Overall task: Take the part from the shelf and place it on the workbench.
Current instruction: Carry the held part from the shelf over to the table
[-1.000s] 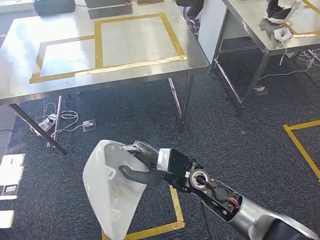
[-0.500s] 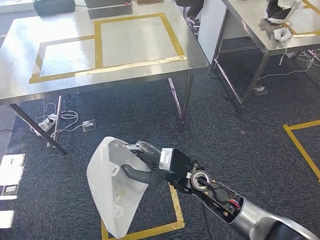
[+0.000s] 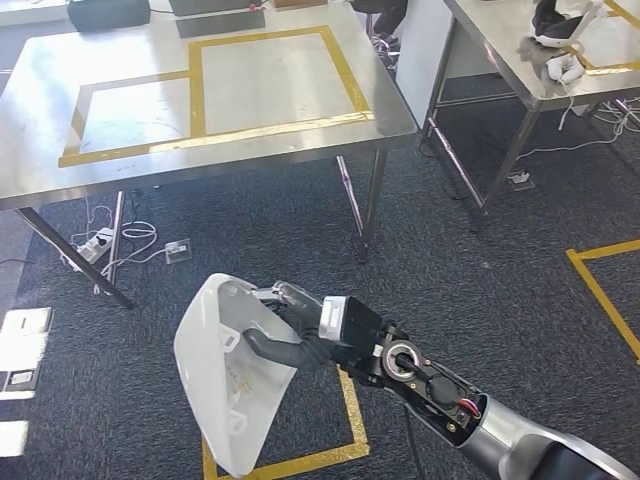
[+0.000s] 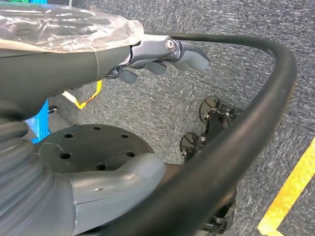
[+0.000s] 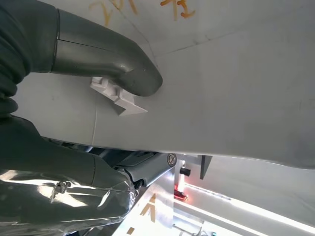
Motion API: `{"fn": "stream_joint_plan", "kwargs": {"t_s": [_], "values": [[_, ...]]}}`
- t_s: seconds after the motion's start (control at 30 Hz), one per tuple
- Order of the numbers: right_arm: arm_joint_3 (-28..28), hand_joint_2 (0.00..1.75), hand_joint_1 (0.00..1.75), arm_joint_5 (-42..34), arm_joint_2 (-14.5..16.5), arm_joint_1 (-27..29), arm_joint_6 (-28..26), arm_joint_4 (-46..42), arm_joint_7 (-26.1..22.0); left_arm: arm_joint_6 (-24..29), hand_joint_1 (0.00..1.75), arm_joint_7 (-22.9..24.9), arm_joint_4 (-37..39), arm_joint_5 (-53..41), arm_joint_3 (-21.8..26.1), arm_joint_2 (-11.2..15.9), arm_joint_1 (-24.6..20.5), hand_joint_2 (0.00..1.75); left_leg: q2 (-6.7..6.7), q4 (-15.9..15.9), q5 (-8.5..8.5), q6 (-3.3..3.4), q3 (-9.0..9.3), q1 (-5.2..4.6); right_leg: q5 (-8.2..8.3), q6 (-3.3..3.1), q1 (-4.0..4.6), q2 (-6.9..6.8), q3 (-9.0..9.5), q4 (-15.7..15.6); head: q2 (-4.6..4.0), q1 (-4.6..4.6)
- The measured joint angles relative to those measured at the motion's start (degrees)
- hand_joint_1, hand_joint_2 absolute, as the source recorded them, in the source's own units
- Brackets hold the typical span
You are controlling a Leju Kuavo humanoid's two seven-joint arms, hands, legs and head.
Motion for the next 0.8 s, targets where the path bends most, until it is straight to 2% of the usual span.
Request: {"fn": "stream_joint_plan", "kwargs": {"t_s": [0.8], "values": [[-0.2,1.75,1.75,0.0,0.0,0.0,0.0,0.2,0.1,0.1,0.0,-0.1,0.0,0.3,0.0,-0.3,0.0,1.75,0.0,0.0,0.0,0.0,0.0,0.0,0.0,0.0,0.0,0.01,0.0,0.0,0.0,-0.01]]}}
